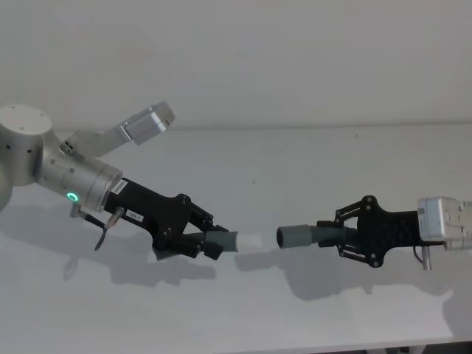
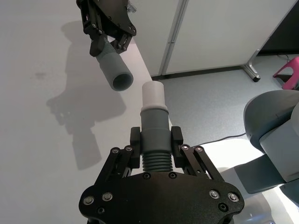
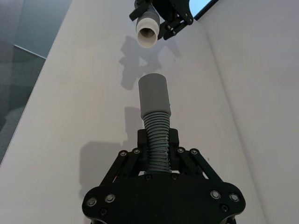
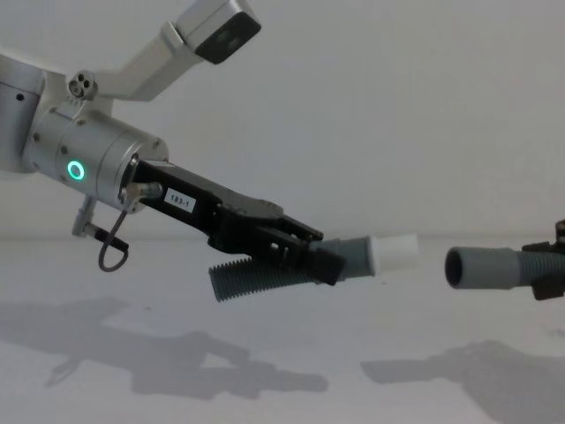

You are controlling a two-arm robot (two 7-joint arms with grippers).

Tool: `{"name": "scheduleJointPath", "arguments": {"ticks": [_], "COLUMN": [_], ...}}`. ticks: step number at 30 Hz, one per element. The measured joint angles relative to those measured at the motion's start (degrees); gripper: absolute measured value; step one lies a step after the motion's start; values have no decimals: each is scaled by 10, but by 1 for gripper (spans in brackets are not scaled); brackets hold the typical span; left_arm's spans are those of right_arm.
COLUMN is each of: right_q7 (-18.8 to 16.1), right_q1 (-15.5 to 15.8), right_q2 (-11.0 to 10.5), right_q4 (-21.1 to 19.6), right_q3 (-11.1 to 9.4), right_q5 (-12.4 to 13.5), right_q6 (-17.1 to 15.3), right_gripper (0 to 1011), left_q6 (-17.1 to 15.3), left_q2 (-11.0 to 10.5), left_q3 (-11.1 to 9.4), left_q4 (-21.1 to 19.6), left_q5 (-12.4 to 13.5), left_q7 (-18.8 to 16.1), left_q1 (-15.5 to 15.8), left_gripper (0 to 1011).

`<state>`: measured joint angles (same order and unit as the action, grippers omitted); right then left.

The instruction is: Use both hands to pick up one end of the pipe from the table, align the ends, and insert them.

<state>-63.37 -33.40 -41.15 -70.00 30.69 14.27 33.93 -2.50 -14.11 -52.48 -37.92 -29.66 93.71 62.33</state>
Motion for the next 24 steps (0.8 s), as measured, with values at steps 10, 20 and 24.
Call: {"name": "scheduleJointPath", "arguments": {"ticks": [10,20,24], "right_q7": [5,7,6], "right_q1": [-8,-15,-18], "right_q2": [5,8,8], "right_q4": [2,5,7], "right_q3": [6,13,16], "right_q5": [-6,-8,-8], "right_q6": [0,0,0], "right_gripper": [223,223,223], "left_q6": [4,10,11], "left_q2": [5,11,12], "left_q3": [-5,-9,-10], "left_q4": [10,21,23], "left_q5": [-1,-3,-4], "left_q7": [-5,-11,-14], "left_q1": [4,8,9], "left_gripper": [353,353,353]}}
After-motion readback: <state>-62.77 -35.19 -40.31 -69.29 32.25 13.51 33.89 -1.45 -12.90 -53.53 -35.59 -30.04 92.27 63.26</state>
